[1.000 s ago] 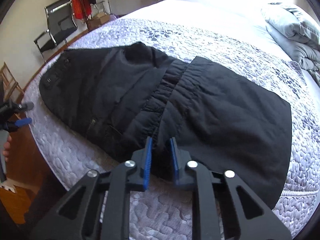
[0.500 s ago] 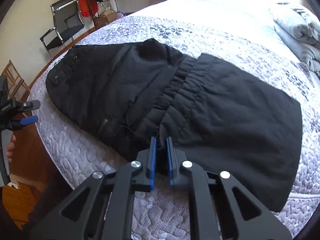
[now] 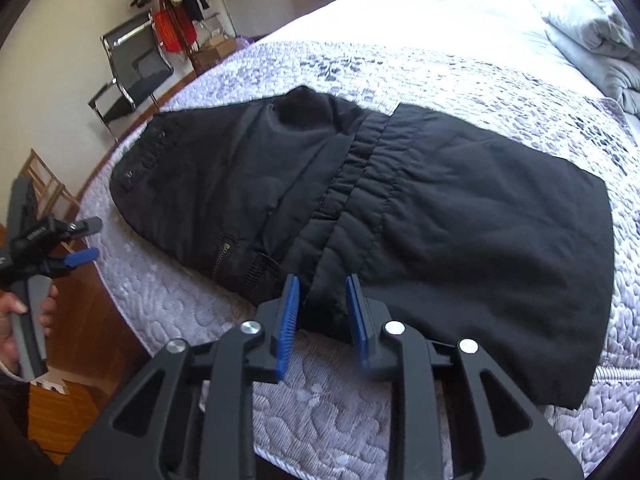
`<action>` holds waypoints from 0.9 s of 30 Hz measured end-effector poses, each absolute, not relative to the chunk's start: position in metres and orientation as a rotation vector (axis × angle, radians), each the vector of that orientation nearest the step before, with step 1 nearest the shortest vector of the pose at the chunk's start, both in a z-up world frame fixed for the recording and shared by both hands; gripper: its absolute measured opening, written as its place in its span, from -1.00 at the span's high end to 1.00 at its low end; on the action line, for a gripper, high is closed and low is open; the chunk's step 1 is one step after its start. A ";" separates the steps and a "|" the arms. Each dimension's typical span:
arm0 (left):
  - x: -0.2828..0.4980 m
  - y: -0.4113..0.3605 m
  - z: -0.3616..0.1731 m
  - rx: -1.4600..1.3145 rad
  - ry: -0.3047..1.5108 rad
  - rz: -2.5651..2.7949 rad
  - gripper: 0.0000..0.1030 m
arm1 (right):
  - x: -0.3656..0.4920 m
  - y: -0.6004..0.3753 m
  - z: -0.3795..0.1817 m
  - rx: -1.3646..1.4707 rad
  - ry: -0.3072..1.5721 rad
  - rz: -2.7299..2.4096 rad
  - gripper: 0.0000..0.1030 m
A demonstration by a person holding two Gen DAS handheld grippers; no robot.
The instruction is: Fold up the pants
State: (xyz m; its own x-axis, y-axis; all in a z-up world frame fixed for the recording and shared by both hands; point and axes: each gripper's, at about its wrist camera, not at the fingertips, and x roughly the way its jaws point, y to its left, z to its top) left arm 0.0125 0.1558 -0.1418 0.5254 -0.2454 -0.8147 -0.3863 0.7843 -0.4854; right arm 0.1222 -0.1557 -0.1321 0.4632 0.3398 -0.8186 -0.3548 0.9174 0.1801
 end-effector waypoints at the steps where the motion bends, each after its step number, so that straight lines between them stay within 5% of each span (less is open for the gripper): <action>1: 0.013 0.156 -0.142 -0.701 1.035 0.092 -0.93 | 0.120 -0.159 -0.129 -0.008 0.994 0.423 0.42; 9: 0.018 0.158 -0.144 -0.726 1.033 0.092 -0.93 | 0.105 -0.215 -0.108 0.051 0.939 0.314 0.08; 11: 0.021 0.161 -0.144 -0.721 1.031 0.096 -0.93 | 0.102 -0.232 -0.106 0.053 0.932 0.264 -0.33; 15: 0.030 0.172 -0.146 -0.737 1.018 0.123 -0.93 | 0.097 -0.271 -0.102 0.095 0.908 0.148 -0.81; 27: 0.056 0.210 -0.165 -0.978 0.899 0.122 -0.92 | 0.080 -0.362 -0.120 0.343 0.903 -0.073 -0.80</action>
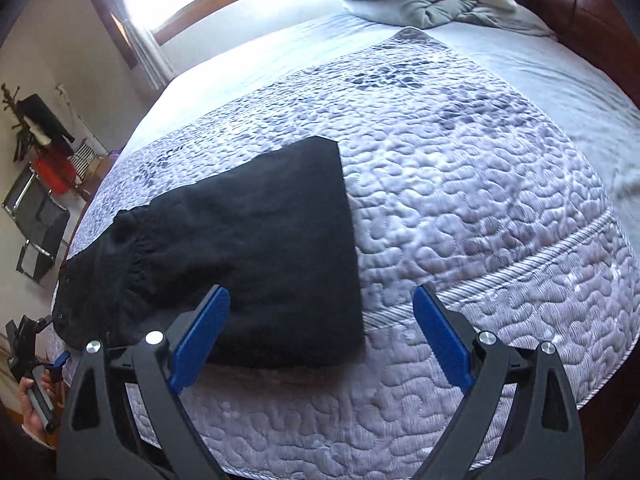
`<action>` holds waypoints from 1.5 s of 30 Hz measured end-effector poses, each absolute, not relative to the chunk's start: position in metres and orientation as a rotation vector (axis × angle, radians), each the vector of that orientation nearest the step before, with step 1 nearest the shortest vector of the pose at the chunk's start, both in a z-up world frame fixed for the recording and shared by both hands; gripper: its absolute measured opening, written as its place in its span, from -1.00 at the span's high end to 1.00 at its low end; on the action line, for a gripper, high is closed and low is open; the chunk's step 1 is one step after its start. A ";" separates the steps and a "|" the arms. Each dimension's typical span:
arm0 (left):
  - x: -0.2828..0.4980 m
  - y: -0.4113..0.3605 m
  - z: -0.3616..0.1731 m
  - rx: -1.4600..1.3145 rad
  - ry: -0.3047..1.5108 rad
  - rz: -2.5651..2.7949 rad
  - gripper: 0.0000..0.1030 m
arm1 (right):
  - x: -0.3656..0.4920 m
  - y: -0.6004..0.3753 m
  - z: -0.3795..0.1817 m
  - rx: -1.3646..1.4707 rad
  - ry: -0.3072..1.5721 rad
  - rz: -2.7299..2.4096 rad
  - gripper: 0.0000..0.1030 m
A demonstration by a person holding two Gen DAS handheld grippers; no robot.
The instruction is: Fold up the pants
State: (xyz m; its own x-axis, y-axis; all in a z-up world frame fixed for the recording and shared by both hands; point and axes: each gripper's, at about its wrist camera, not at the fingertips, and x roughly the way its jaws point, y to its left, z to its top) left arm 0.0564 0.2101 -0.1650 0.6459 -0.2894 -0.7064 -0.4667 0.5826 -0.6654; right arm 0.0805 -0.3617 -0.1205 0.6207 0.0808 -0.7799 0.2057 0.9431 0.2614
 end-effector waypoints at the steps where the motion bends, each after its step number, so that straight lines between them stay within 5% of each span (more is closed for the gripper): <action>1: 0.058 0.213 -0.167 -0.998 0.893 0.125 -0.92 | 0.079 -0.363 -0.122 0.343 0.905 -0.077 -0.80; 35: 0.116 0.212 -0.211 -1.390 0.827 0.037 -0.87 | 0.088 -0.351 -0.140 0.290 0.955 -0.074 -0.80; 41: 0.121 0.209 -0.212 -1.366 0.872 0.061 -0.45 | 0.090 -0.350 -0.145 0.285 0.966 -0.071 -0.80; 45: 0.121 0.209 -0.209 -1.295 0.921 0.090 0.06 | 0.091 -0.348 -0.147 0.278 0.973 -0.070 -0.80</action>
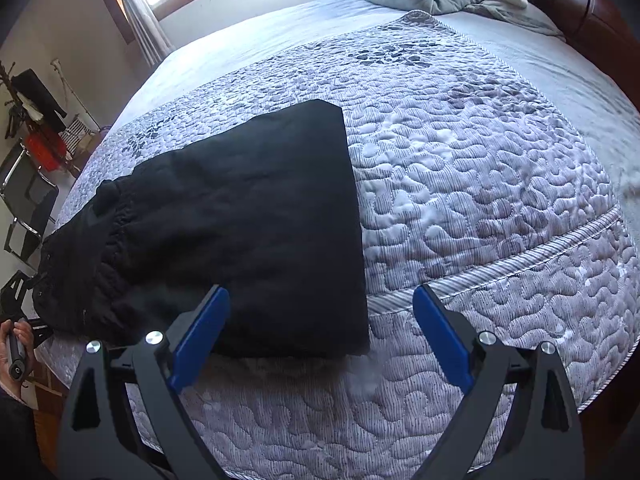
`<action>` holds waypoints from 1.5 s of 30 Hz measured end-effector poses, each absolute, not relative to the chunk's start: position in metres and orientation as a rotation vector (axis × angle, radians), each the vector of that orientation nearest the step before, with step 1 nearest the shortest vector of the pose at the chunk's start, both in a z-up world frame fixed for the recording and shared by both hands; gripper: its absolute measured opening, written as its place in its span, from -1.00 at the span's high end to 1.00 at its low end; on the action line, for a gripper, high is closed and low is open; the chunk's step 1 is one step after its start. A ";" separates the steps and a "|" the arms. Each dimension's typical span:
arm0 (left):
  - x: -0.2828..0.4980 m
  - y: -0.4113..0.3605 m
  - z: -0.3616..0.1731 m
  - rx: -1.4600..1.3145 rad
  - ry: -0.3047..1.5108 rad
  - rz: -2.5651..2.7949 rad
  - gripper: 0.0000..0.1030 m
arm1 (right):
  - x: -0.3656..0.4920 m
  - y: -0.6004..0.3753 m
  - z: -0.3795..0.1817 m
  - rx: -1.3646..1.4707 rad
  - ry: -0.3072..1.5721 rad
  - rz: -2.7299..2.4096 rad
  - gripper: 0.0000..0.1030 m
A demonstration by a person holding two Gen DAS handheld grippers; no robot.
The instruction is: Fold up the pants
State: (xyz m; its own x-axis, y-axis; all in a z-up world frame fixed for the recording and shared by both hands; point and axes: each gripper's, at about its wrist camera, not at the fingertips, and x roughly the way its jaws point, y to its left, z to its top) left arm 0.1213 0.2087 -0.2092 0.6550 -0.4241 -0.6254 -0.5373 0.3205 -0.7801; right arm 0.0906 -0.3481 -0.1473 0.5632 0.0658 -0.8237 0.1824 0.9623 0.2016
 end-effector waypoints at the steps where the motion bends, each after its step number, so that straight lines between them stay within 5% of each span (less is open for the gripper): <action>1: 0.120 0.209 -0.210 -1.290 0.928 0.101 0.21 | 0.091 -0.348 -0.148 0.277 0.974 -0.069 -0.80; 13: 0.111 0.207 -0.193 -1.279 0.864 0.087 0.70 | 0.088 -0.350 -0.145 0.274 0.971 -0.075 -0.80; 30: 0.130 0.189 -0.138 -1.203 0.787 -0.001 0.71 | 0.083 -0.361 -0.141 0.315 0.958 -0.091 -0.80; 45: 0.161 0.092 -0.037 -0.809 0.762 -0.203 0.52 | 0.080 -0.369 -0.145 0.355 0.948 -0.098 -0.80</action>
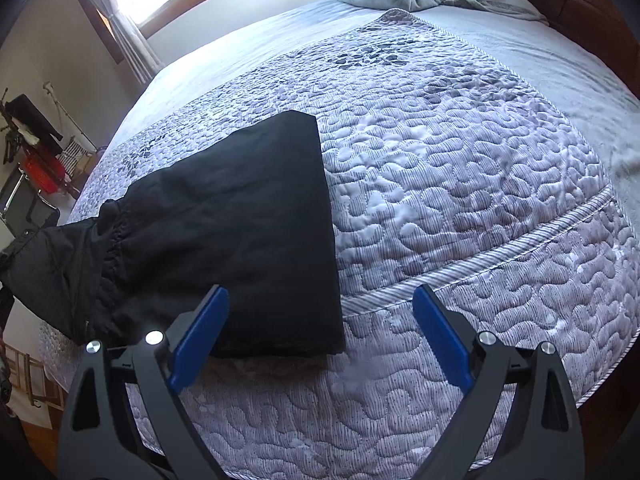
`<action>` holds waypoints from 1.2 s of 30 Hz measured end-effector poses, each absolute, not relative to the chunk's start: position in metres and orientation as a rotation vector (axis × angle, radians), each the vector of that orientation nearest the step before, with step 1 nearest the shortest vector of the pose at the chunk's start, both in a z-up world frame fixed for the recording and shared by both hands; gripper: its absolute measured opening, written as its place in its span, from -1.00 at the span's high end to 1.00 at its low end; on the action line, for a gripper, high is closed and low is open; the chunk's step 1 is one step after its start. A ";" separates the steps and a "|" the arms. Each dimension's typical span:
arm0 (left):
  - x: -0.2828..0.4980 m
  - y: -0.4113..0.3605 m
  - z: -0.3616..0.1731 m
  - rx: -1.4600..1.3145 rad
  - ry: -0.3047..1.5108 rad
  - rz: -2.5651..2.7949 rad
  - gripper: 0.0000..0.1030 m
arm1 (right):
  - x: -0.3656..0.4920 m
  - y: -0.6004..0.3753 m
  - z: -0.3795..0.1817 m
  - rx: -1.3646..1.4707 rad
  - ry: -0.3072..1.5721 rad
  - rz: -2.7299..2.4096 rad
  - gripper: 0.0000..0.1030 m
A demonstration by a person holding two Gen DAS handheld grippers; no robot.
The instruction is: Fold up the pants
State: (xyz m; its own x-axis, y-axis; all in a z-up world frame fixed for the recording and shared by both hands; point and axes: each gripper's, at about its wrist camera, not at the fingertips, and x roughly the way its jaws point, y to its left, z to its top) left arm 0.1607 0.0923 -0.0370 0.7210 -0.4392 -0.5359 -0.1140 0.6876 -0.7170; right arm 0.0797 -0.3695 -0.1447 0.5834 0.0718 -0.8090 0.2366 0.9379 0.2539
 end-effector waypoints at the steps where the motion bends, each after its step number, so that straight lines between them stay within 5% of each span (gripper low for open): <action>1: 0.163 0.079 -0.031 -0.768 0.764 -0.231 0.52 | 0.080 -0.370 -0.145 0.359 0.948 -0.099 -0.80; 23: 0.188 -0.102 -0.048 -0.283 0.986 -0.437 0.50 | 0.068 -0.392 -0.153 0.434 0.926 -0.122 -0.80; 36: 0.177 -0.181 -0.077 -0.089 1.067 -0.493 0.15 | 0.063 -0.398 -0.149 0.459 0.905 -0.133 -0.80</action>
